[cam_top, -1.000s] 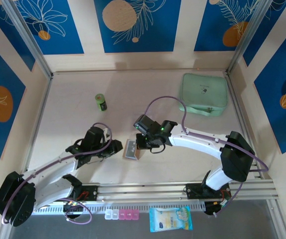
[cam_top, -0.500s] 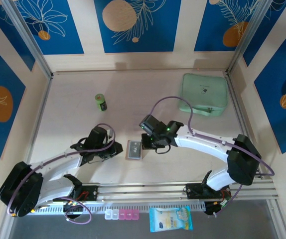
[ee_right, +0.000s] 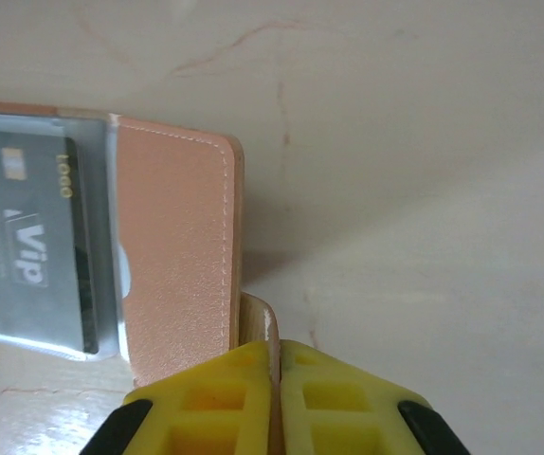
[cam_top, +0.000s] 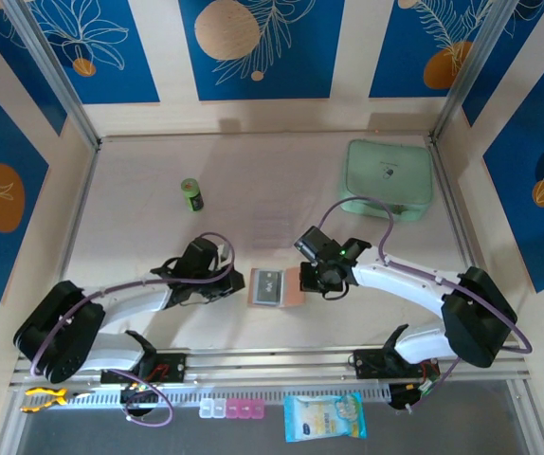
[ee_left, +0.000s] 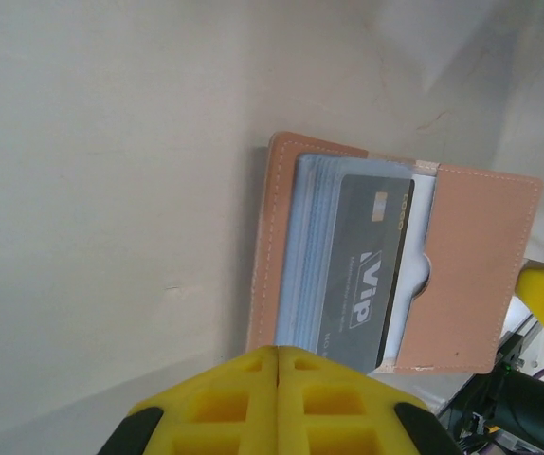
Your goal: Take the credit cards out of the card holder
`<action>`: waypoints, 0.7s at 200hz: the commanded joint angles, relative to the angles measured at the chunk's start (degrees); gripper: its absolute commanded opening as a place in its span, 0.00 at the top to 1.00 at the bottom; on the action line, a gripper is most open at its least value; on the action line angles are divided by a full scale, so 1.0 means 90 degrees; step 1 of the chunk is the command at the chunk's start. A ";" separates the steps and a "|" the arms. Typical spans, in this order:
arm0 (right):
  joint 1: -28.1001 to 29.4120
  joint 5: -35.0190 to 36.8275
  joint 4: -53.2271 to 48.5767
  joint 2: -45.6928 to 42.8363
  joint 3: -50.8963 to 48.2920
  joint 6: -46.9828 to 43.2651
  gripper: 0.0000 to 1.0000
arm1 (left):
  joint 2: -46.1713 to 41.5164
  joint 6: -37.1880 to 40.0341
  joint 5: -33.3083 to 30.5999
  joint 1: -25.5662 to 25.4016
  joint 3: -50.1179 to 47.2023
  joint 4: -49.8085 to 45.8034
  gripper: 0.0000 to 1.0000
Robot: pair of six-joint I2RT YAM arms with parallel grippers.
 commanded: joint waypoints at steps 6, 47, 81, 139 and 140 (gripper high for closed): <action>-0.0092 -0.0100 0.0223 0.0200 -0.0103 -0.0122 0.92 | 0.0115 -0.0003 0.0122 -0.0066 0.0182 0.0209 0.95; -0.0099 -0.0132 0.0359 0.0551 -0.0016 -0.0211 0.92 | 0.0280 0.0003 0.0193 -0.0072 0.0209 0.0309 0.95; -0.0096 -0.0206 0.0462 0.0726 0.0024 -0.0236 0.92 | 0.0428 0.0040 0.0231 -0.0075 0.0241 0.0355 0.96; -0.0096 -0.0254 0.0567 0.0917 0.0062 -0.0255 0.92 | 0.0741 0.0009 0.0316 -0.0073 0.0140 0.0662 0.96; -0.0096 -0.0252 0.0568 0.0917 0.0062 -0.0256 0.92 | 0.0745 0.0004 0.0319 -0.0073 0.0136 0.0666 0.96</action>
